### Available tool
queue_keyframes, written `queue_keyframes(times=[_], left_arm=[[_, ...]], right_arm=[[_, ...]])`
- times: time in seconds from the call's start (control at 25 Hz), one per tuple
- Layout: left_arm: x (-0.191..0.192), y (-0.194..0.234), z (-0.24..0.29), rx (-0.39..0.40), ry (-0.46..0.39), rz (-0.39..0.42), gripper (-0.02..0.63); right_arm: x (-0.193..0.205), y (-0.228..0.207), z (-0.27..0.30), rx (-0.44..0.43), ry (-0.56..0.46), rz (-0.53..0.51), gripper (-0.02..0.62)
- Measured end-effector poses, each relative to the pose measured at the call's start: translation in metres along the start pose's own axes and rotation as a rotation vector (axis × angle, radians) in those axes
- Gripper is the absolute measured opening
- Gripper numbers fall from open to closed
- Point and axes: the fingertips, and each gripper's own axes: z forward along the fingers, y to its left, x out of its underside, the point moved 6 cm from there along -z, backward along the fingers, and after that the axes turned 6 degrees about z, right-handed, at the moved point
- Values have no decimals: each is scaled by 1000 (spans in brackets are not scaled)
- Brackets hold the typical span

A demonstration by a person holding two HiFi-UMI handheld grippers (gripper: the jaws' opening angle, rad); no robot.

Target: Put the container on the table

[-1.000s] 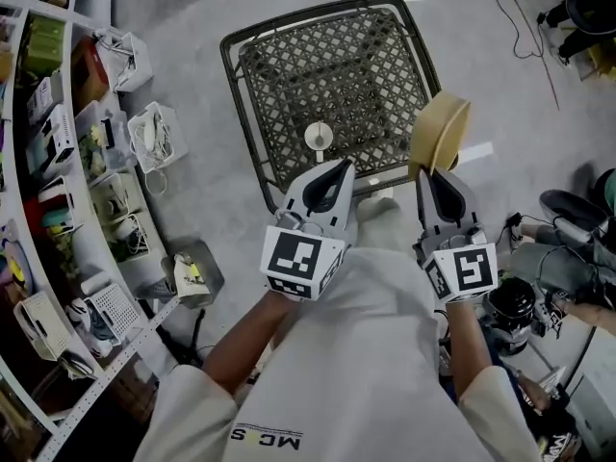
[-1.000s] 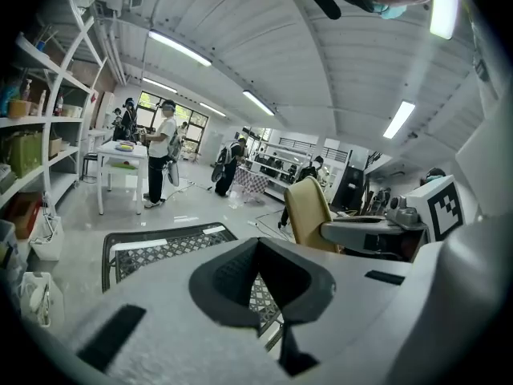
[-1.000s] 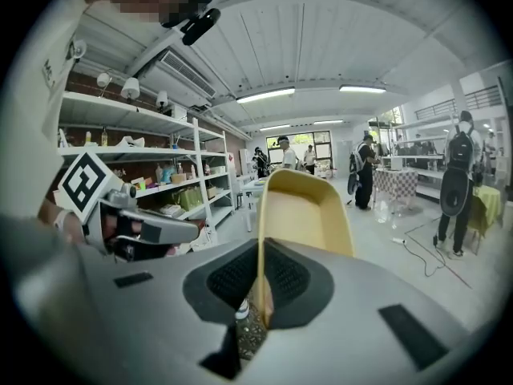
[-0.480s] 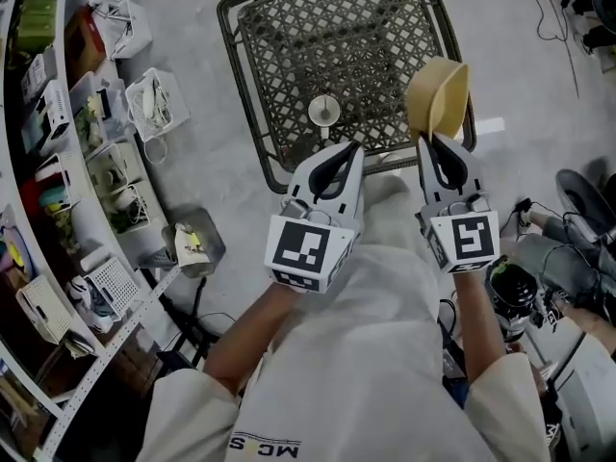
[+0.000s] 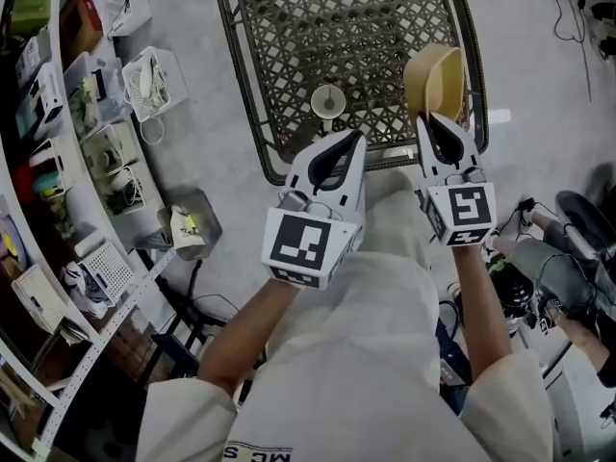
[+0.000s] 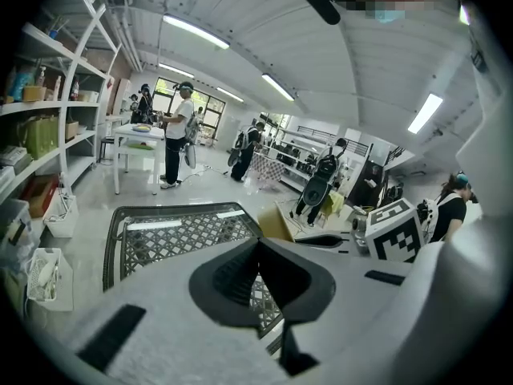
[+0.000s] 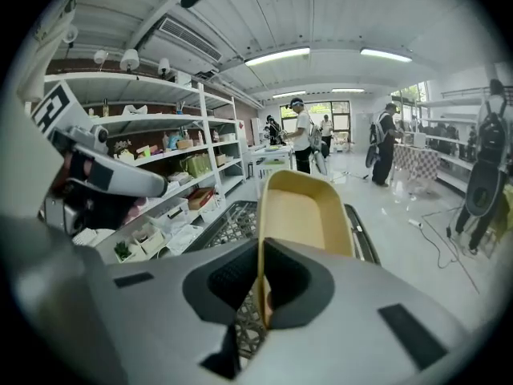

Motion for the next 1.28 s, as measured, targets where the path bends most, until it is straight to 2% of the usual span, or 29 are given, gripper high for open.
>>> queue_keyframes(times=[0.28, 0.6, 1.08, 1.28], left_arm=[[9, 5, 9, -13, 21, -16, 23], [15, 10, 21, -14, 38, -30, 23], [25, 15, 28, -19, 53, -27, 23], [27, 15, 27, -19, 57, -29, 23]], right_arm=[[30, -9, 32, -9, 87, -7, 31], [63, -25, 69, -13, 189, 48, 31], [99, -27, 109, -30, 317, 11, 31], [106, -22, 120, -27, 379, -42, 34]])
